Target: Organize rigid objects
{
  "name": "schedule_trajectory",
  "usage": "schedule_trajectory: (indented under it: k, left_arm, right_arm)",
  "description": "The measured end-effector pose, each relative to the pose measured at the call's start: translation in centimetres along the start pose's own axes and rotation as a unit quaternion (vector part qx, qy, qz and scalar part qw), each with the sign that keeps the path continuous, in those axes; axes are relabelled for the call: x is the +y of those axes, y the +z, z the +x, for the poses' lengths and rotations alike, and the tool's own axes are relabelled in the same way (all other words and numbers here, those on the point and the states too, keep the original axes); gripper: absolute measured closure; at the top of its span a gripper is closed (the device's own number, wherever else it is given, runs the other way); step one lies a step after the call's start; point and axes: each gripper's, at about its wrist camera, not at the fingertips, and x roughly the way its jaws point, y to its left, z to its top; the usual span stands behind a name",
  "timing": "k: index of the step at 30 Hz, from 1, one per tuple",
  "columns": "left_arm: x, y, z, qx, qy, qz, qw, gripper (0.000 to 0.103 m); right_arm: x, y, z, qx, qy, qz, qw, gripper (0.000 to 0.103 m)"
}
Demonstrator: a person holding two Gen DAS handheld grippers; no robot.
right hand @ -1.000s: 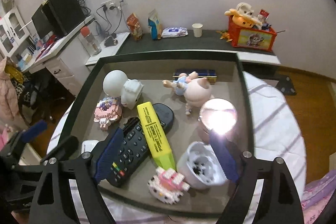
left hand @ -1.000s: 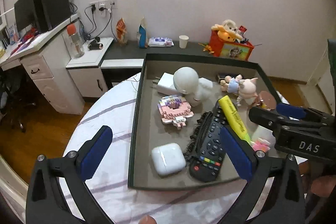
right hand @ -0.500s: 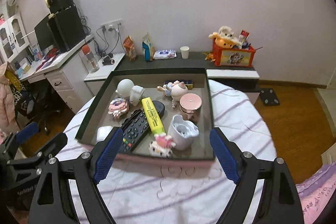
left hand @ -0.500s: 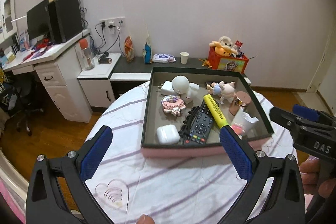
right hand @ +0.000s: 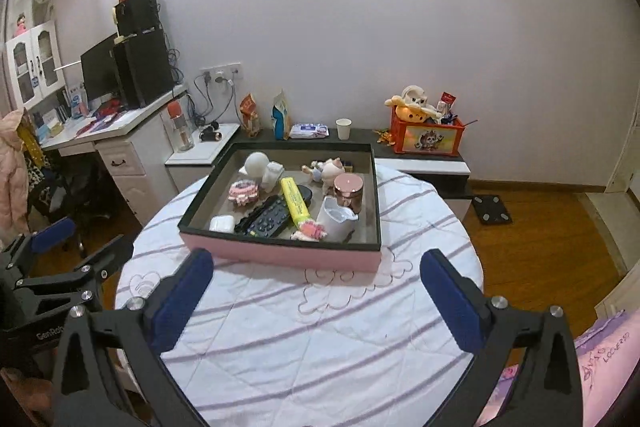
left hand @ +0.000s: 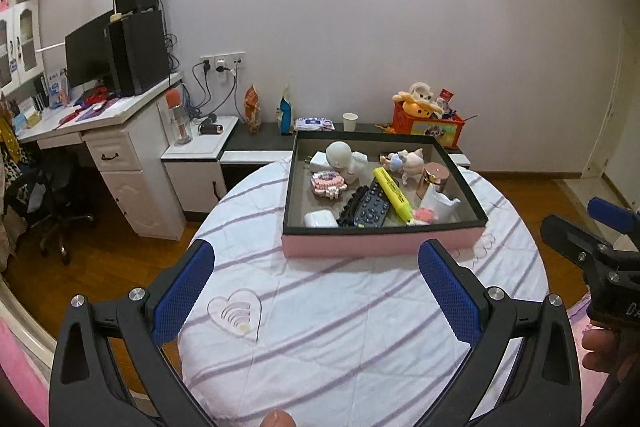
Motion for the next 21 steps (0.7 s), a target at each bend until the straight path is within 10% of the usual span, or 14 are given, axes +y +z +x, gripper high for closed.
schedule_trajectory:
  k: [21]
  left_arm:
    - [0.3,-4.0,-5.5,-0.012,-0.015,-0.018,0.9996,0.0]
  right_arm:
    - [0.5,-3.6,-4.6,-0.013,0.004,0.004,1.0,0.0]
